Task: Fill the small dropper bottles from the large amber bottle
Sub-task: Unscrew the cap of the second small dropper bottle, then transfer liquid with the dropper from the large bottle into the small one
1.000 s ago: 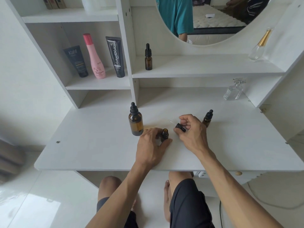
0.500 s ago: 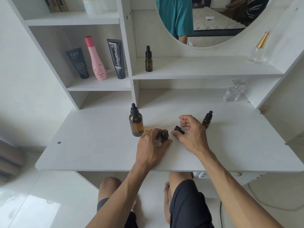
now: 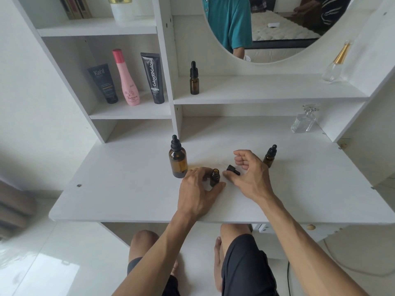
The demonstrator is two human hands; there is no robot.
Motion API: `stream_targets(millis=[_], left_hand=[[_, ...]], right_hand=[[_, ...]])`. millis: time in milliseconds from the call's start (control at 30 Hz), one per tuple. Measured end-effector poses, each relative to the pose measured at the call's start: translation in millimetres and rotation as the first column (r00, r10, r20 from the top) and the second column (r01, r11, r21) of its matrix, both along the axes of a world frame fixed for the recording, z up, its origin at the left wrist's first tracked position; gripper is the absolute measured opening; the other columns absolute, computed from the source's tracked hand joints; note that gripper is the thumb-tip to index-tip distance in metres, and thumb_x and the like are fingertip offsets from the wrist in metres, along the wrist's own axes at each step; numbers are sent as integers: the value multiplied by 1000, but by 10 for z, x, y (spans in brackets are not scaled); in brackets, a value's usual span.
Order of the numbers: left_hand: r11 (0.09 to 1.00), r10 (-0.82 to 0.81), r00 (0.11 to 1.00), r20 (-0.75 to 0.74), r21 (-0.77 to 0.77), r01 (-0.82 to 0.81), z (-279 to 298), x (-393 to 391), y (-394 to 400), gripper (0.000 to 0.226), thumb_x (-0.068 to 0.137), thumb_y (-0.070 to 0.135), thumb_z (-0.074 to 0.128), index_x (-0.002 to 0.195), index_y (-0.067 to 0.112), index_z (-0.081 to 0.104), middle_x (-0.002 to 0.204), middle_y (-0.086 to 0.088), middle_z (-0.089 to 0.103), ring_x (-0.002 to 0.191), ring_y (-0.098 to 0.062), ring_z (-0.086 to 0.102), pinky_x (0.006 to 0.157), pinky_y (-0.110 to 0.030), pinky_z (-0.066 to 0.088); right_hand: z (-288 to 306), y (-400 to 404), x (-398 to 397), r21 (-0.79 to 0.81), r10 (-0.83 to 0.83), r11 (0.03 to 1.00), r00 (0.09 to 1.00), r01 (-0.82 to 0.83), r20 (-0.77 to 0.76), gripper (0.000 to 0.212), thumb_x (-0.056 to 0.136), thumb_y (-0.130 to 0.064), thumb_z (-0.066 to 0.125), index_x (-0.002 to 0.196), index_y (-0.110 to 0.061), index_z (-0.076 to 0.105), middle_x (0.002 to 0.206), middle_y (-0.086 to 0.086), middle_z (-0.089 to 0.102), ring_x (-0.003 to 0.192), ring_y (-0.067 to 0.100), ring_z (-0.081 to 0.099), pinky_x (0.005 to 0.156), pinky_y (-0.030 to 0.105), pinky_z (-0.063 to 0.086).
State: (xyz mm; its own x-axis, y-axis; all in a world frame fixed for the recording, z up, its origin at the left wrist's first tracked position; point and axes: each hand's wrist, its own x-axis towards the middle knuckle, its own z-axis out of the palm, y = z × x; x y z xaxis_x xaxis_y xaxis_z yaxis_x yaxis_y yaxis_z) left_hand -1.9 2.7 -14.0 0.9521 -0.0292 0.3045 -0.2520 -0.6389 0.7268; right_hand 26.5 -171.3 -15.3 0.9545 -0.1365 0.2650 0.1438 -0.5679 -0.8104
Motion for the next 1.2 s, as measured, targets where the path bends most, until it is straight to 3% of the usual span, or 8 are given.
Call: stream_targets(millis=[67, 233, 433, 567, 667, 833, 1033, 1200], left_hand=[[1000, 10, 1000, -9, -22, -11, 14, -14, 9, 37, 73, 42, 82, 100, 21, 68, 91, 12, 64, 87, -8, 56, 74, -14, 40], [998, 34, 999, -32, -58, -36, 15, -130, 108, 45, 69, 43, 84, 104, 22, 63, 98, 13, 63, 91, -3, 57, 79, -13, 44], [984, 138, 990, 35, -121, -133, 18, -331, 245, 19, 80, 30, 76, 88, 24, 60, 86, 18, 59, 83, -2, 56, 69, -10, 40], [913, 362, 930, 63, -227, -340, 65, -301, 307, 26, 83, 25, 75, 91, 22, 51, 86, 11, 55, 79, -13, 55, 69, -27, 44], [871, 438, 897, 63, -274, -407, 91, -186, 344, 43, 80, 29, 78, 109, 20, 48, 100, 4, 48, 89, -17, 50, 75, -35, 47], [892, 333, 943, -13, -320, -319, 97, 69, 388, 71, 83, 32, 77, 140, 18, 38, 128, 5, 46, 115, -13, 51, 90, -29, 47], [902, 257, 966, 37, -368, -226, 76, 138, 391, 50, 89, 19, 70, 132, 21, 45, 117, 4, 59, 101, -7, 57, 76, -3, 42], [894, 227, 973, 42, -405, -191, 50, 130, 404, 47, 91, 19, 68, 129, 31, 44, 117, 9, 57, 102, -5, 58, 73, -5, 45]], right_hand=[[39, -3, -23, 13, 13, 1000, 1000, -13, -18, 64, 69, -19, 91, 125, -16, 60, 113, 3, 64, 102, 13, 63, 86, 4, 43], [244, 44, -113, 8, 15, 1000, 999, -15, 44, 48, 82, -19, 79, 125, -16, 60, 120, 1, 63, 109, 12, 61, 96, 26, 47], [616, 353, -118, 31, 58, 998, 987, -63, 148, 27, 87, -23, 74, 113, -18, 67, 102, -5, 69, 95, 4, 65, 86, 13, 49], [767, 634, -42, 10, 174, 984, 977, -177, 126, 29, 87, -29, 75, 113, -18, 67, 99, -8, 70, 92, 1, 65, 81, 8, 48], [834, 825, 35, -12, 229, 973, 968, -229, 106, 34, 86, -30, 76, 117, -19, 67, 103, -7, 72, 93, 3, 66, 79, 7, 47], [879, 1038, 142, -51, 284, 958, 958, -282, 44, 41, 86, -31, 77, 124, -18, 66, 114, -3, 73, 99, 6, 66, 83, 11, 48], [875, 1129, 183, -3, 278, 961, 960, -278, 34, 23, 88, -31, 75, 107, -19, 73, 101, -7, 74, 94, 2, 67, 72, 1, 42], [889, 1155, 213, 12, 285, 958, 956, -286, 69, 11, 90, -26, 73, 96, -17, 75, 91, -12, 74, 87, 2, 69, 80, 20, 55]])
